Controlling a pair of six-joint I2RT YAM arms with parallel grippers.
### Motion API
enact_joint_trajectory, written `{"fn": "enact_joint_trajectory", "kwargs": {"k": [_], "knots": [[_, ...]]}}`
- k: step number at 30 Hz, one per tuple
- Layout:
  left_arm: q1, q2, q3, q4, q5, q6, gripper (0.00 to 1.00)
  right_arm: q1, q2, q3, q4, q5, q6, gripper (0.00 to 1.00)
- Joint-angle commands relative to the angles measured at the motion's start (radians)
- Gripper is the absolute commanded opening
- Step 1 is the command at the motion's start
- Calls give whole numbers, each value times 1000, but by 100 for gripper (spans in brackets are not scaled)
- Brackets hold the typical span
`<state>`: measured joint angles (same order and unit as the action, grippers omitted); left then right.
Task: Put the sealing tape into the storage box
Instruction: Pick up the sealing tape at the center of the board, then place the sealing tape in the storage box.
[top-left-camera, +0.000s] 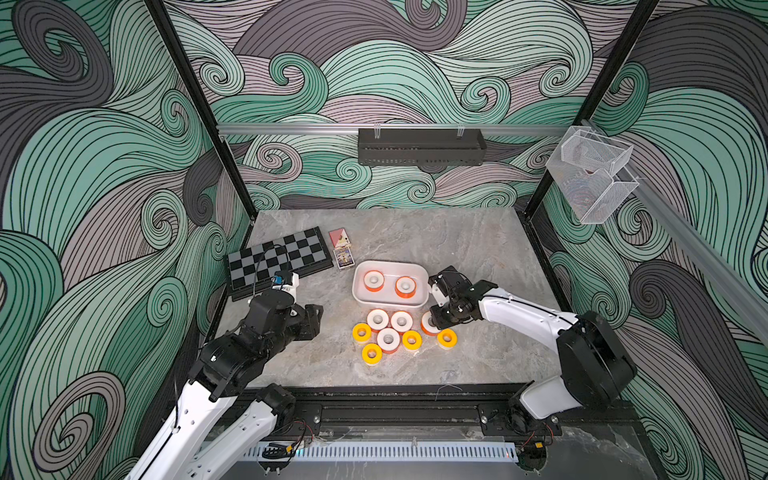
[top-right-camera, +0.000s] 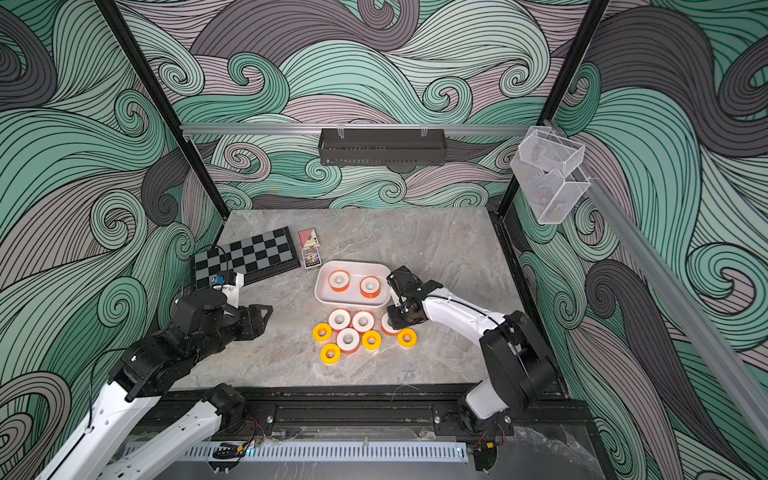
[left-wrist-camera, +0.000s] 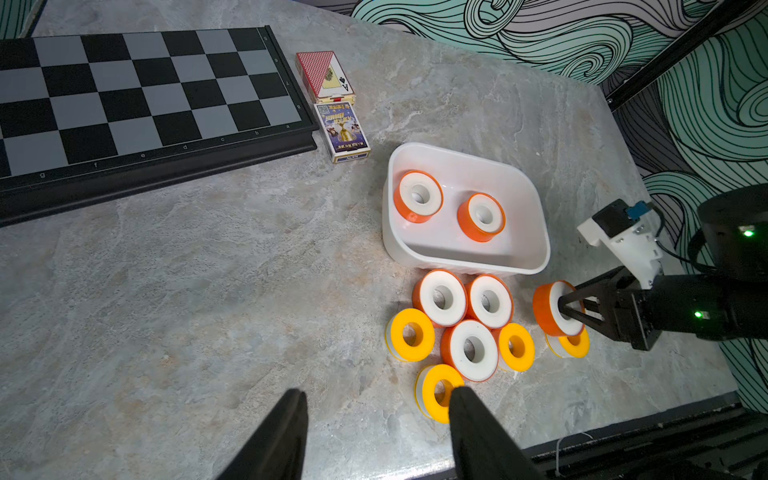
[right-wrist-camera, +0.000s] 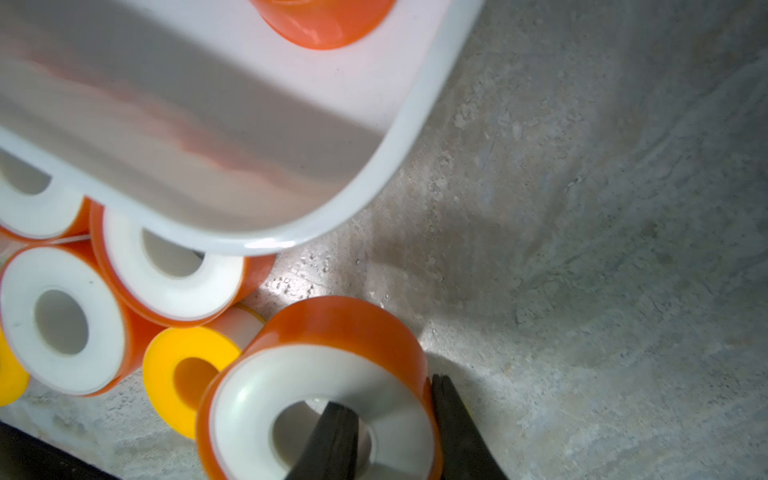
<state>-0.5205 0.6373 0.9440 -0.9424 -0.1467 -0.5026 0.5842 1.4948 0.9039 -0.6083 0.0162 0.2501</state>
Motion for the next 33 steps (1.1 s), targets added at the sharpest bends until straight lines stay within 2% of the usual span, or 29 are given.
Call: {"fn": "enact_joint_trajectory", "kwargs": {"k": [1, 6, 10, 22, 33], "knots": [[-1, -11, -6, -2, -10, 9, 58, 10, -69, 22, -62, -24, 17, 25], [-1, -15, -8, -1, -9, 9, 58, 13, -116, 121, -139, -17, -1, 25], [-2, -13, -8, -1, -11, 10, 58, 14, -59, 246, -176, -18, -16, 25], [-1, -18, -9, -5, -23, 6, 58, 68, 337, 693, -256, -46, -50, 26], [-1, -15, -10, -3, -23, 8, 58, 114, 595, 902, -322, -28, -93, 26]]}}
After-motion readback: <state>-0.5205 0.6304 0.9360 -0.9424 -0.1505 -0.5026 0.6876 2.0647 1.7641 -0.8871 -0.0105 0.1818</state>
